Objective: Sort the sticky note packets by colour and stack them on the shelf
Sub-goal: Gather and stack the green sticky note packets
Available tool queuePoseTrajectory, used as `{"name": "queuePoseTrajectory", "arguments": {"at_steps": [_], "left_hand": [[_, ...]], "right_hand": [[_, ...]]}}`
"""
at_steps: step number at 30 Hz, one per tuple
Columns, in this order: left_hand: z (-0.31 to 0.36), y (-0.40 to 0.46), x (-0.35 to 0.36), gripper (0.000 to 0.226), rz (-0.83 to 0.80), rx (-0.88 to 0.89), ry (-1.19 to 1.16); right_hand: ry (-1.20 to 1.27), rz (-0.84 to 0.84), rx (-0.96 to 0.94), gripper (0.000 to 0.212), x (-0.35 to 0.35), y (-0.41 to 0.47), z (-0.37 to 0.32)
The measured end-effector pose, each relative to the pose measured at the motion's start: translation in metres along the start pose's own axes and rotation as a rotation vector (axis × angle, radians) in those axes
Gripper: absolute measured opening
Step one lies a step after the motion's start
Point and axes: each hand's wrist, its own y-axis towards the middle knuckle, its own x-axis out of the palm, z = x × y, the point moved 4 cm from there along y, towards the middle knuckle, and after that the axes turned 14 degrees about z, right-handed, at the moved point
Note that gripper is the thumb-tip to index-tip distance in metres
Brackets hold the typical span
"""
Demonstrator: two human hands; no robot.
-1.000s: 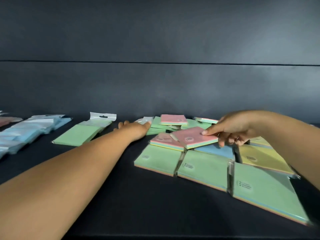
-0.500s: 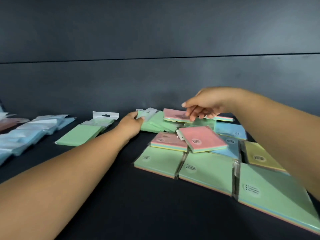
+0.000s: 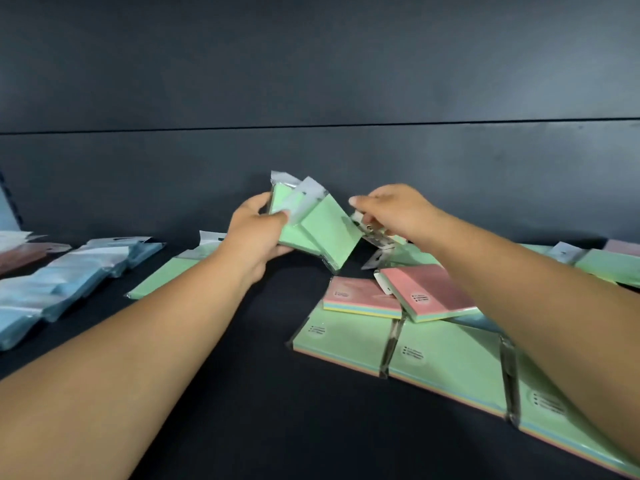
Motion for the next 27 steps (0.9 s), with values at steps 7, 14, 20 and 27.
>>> {"name": "queuePoseTrajectory", "arguments": {"at_steps": [7, 14, 20, 27], "left_hand": [[0.029, -0.014, -0.003, 0.024, -0.095, -0.012, -0.147], [0.031, -0.024, -0.027, 0.026, 0.054, -0.096, -0.322], [0.043, -0.039, -0.072, 0.005, 0.083, -0.086, -0.363], [0.044, -0.03, -0.161, 0.017, 0.088, -0.115, -0.097]], "right_hand": [[0.411, -0.205, 0.087, 0.014, 0.0, -0.007, -0.007], [0.385, -0.584, 0.145, 0.011, 0.011, -0.024, -0.016], [0.377, -0.455, 0.064, 0.022, 0.01, -0.053, -0.05], [0.609, -0.092, 0.124, 0.016, -0.012, -0.082, -0.089]]}}
